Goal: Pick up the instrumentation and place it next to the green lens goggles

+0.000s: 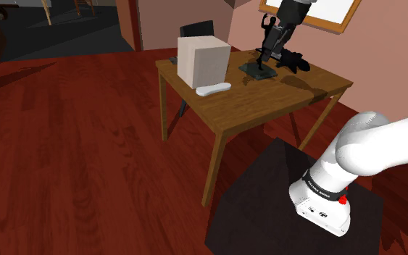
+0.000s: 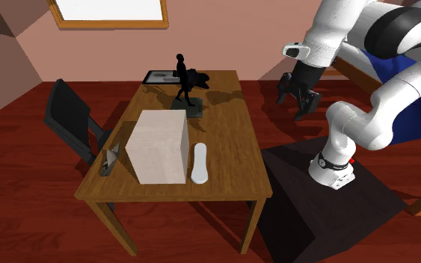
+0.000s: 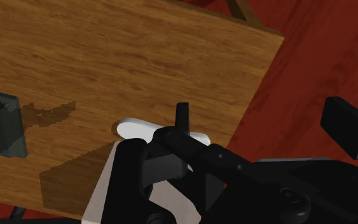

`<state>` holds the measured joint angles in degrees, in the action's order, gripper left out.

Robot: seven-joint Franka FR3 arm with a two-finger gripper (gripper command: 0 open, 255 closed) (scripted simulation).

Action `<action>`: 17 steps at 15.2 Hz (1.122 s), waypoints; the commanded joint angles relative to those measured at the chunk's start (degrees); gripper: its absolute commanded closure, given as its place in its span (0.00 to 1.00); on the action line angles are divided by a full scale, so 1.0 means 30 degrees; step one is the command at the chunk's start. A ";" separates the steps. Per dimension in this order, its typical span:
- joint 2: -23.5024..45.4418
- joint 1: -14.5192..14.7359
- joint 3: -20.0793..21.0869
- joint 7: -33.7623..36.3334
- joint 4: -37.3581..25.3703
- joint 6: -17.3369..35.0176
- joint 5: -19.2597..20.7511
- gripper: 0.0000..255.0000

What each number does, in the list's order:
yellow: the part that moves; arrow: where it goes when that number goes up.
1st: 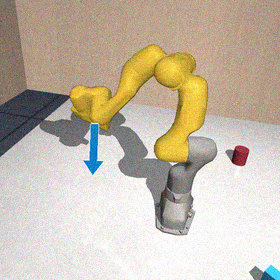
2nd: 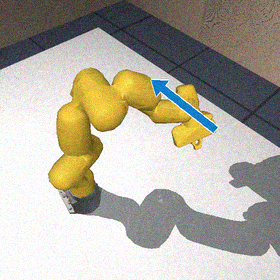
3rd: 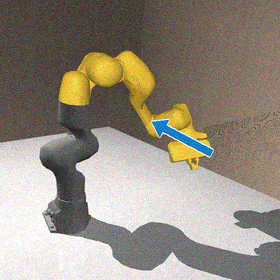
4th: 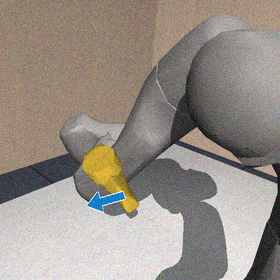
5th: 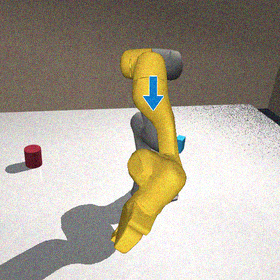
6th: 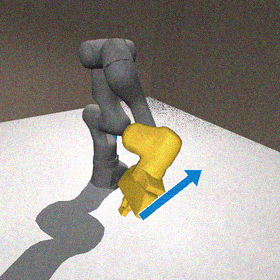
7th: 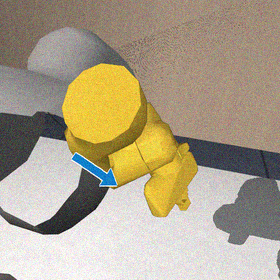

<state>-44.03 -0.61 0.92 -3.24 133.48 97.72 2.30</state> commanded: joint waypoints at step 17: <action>0.9828 0.2469 -0.6466 -1.5590 -0.2531 0.6048 0.0436 0.00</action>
<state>-17.14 6.23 -17.55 -46.69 127.06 114.80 4.21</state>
